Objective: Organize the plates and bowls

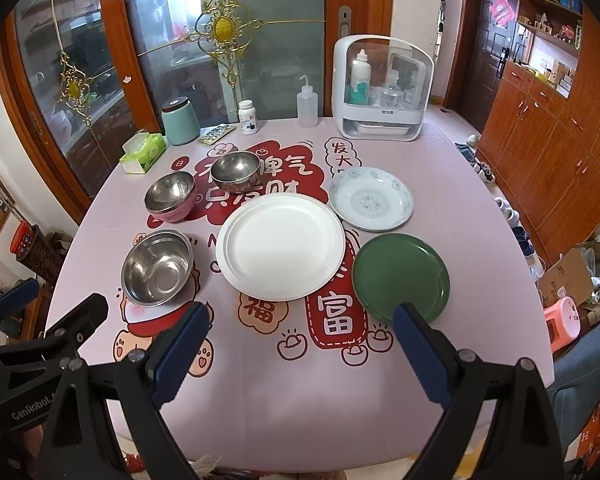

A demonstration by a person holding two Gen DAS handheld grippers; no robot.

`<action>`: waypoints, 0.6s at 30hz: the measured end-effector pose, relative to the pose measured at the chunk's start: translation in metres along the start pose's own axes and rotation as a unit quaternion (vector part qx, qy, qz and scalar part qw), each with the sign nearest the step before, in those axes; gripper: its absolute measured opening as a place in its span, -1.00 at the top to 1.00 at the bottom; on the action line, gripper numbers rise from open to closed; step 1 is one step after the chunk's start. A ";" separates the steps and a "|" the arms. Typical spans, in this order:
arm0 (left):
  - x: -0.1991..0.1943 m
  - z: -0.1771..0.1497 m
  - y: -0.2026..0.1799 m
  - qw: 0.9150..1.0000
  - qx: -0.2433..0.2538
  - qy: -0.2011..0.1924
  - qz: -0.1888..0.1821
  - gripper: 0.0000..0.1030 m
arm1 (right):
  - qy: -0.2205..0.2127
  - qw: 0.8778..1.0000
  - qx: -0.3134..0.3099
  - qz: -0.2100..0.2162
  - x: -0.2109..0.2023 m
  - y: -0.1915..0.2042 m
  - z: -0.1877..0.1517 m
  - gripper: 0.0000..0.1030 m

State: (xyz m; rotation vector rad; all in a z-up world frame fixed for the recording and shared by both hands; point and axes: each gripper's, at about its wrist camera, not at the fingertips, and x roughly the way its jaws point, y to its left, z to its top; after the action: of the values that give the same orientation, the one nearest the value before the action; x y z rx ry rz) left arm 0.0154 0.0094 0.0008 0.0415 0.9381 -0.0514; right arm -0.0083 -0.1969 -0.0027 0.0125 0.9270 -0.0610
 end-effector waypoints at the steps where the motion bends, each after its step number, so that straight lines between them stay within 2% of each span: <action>1: 0.000 0.001 0.001 1.000 -0.001 -0.001 -0.001 -0.97 | 0.000 1.000 -0.001 0.000 0.000 0.001 0.001 -0.83; 18: 0.007 0.017 0.036 1.000 -0.001 -0.012 0.023 -0.97 | -0.040 0.999 -0.020 -0.006 -0.002 0.032 0.019 -0.83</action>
State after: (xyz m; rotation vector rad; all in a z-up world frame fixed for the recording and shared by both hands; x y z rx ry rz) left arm 0.0354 0.0445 0.0059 0.0596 0.9121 -0.0081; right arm 0.0079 -0.1656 0.0099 -0.0333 0.8483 -0.0536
